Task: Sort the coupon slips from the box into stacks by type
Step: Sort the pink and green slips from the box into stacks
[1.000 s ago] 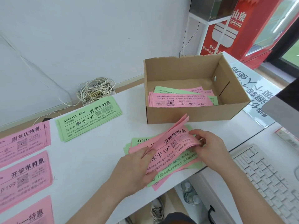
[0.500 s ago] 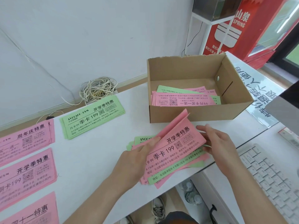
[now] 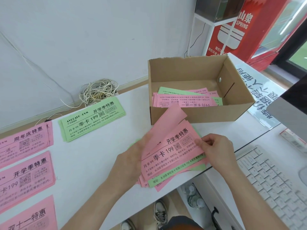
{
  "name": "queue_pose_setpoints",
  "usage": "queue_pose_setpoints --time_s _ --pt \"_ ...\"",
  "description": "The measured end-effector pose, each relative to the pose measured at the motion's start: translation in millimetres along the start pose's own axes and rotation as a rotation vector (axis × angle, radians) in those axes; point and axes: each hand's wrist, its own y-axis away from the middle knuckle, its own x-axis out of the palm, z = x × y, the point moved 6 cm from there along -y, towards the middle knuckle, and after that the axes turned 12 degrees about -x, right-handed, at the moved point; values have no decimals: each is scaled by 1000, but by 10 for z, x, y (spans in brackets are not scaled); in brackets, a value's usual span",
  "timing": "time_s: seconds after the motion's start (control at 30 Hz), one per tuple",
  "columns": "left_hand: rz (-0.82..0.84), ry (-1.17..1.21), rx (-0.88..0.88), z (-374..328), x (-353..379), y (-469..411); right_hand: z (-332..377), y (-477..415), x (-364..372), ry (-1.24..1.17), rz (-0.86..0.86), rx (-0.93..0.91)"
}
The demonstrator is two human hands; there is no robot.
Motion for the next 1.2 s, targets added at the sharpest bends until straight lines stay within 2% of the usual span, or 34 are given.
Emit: queue_pose_setpoints --time_s 0.13,0.27,0.37,0.47,0.57,0.63,0.7,0.93,1.03,1.2 --pt "26 -274 190 -55 134 56 10 -54 -27 -210 -45 72" --pt "-12 -455 160 -47 203 54 56 -70 2 -365 -63 122" --pt "-21 -400 110 -34 159 53 40 -67 48 -346 -66 122" --pt "-13 -146 -95 88 19 -22 18 -31 41 -316 -42 86" --pt "-33 -37 -164 164 -8 -40 -50 -22 43 -325 84 65" --pt "-62 24 -145 147 -23 -17 -119 -16 27 -265 169 57" --pt "-81 42 -103 147 -32 6 -161 -14 -7 -209 183 52" --pt "-36 -305 182 -30 160 93 -131 -27 -34 -364 68 132" --pt "-33 -380 221 -94 208 115 -116 -46 -19 -380 34 131" --pt "-87 -352 226 -131 171 107 -45 -82 44 -471 9 172"
